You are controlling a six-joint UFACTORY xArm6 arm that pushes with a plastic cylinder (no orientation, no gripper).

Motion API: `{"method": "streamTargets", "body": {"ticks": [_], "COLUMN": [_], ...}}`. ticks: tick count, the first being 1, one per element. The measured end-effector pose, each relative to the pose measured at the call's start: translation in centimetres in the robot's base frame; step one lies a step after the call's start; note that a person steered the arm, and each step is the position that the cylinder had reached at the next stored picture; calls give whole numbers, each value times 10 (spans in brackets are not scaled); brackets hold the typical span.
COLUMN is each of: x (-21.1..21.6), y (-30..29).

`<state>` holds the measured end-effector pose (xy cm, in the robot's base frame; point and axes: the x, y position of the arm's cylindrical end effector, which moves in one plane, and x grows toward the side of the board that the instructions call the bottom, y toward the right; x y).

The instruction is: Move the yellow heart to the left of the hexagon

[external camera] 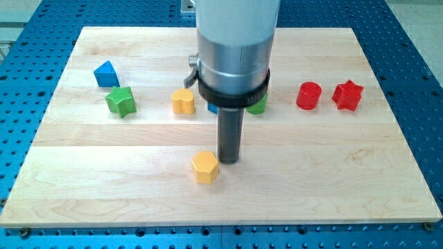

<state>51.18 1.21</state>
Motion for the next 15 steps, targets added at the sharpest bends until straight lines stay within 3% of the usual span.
{"method": "streamTargets", "body": {"ticks": [1,3,4,5,7,8,10,11,12,13,15], "x": [-10,53,7,-41,-149,-148,-215,-178,-130,-164,-147], "y": [-27,-22,-27,-71,-45,-16,-28,-82,-60,-58,-51]}}
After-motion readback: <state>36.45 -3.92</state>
